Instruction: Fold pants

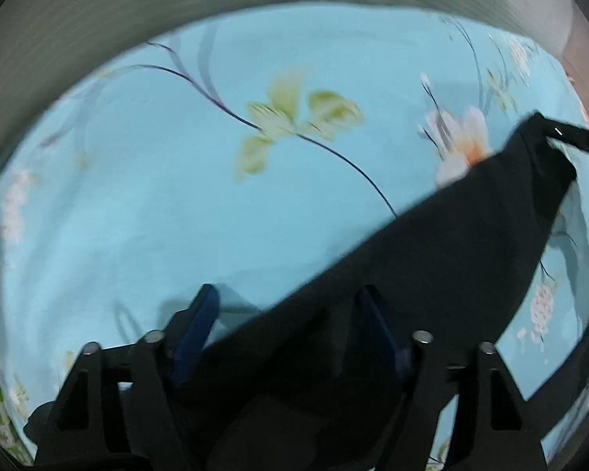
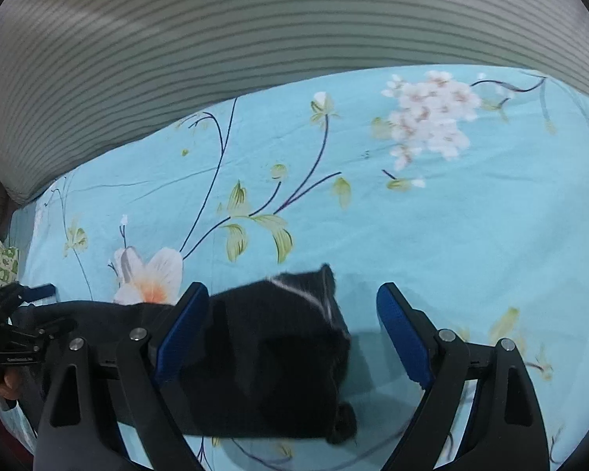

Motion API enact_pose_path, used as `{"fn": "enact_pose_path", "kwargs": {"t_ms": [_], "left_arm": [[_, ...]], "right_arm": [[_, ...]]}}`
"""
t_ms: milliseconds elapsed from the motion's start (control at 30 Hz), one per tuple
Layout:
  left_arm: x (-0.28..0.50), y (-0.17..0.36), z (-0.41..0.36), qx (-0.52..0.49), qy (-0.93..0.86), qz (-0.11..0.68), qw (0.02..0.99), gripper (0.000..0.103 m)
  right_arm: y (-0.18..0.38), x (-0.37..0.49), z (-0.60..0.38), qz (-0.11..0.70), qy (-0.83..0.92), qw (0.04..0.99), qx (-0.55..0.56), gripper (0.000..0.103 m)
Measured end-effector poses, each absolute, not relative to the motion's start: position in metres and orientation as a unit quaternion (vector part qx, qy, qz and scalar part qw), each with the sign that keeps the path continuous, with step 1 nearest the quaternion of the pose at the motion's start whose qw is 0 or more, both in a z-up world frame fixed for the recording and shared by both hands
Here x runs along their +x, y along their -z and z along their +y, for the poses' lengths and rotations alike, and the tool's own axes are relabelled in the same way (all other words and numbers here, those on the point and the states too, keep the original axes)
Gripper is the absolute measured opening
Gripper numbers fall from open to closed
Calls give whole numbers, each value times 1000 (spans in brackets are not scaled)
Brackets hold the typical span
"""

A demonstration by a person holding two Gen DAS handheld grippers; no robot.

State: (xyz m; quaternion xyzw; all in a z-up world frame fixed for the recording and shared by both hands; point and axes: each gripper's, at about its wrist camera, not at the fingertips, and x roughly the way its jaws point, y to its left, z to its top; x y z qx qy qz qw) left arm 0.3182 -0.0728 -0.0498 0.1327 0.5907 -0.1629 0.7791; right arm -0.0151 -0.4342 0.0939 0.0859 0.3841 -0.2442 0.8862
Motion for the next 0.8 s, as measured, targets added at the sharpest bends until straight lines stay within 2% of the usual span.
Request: {"fn": "enact_pose_path", "kwargs": {"t_ms": [33,67,100,133,167,200,367,567,800], "left_arm": [[318,51,-76,140,171,588,778,60],[317,51,-79,148,182,586,776,45],[316,50,-83,152,200,586,771,33],[315,49,-84,155,207,586,768,12],[313,46,-87,164,209,582,769,9],[308,42,-89,176,210,572,773,7],[277,15,-85,171,231,545,787,5],[211,-8,-69,148,244,529,799,5],[145,-14,-87,121,244,528,804,5]], "right_arm": [[-92,-14,-435,385,241,887,88,70],[-91,-14,-436,386,239,886,90,51],[-91,-14,-437,386,237,886,94,37],[-92,-17,-438,382,233,889,101,32],[-91,-22,-435,379,228,891,107,16],[-95,-29,-435,371,219,895,115,10],[-119,-67,-416,330,186,920,103,9],[-136,-129,-388,318,154,931,91,8],[-110,-187,-349,331,142,930,67,8]]}}
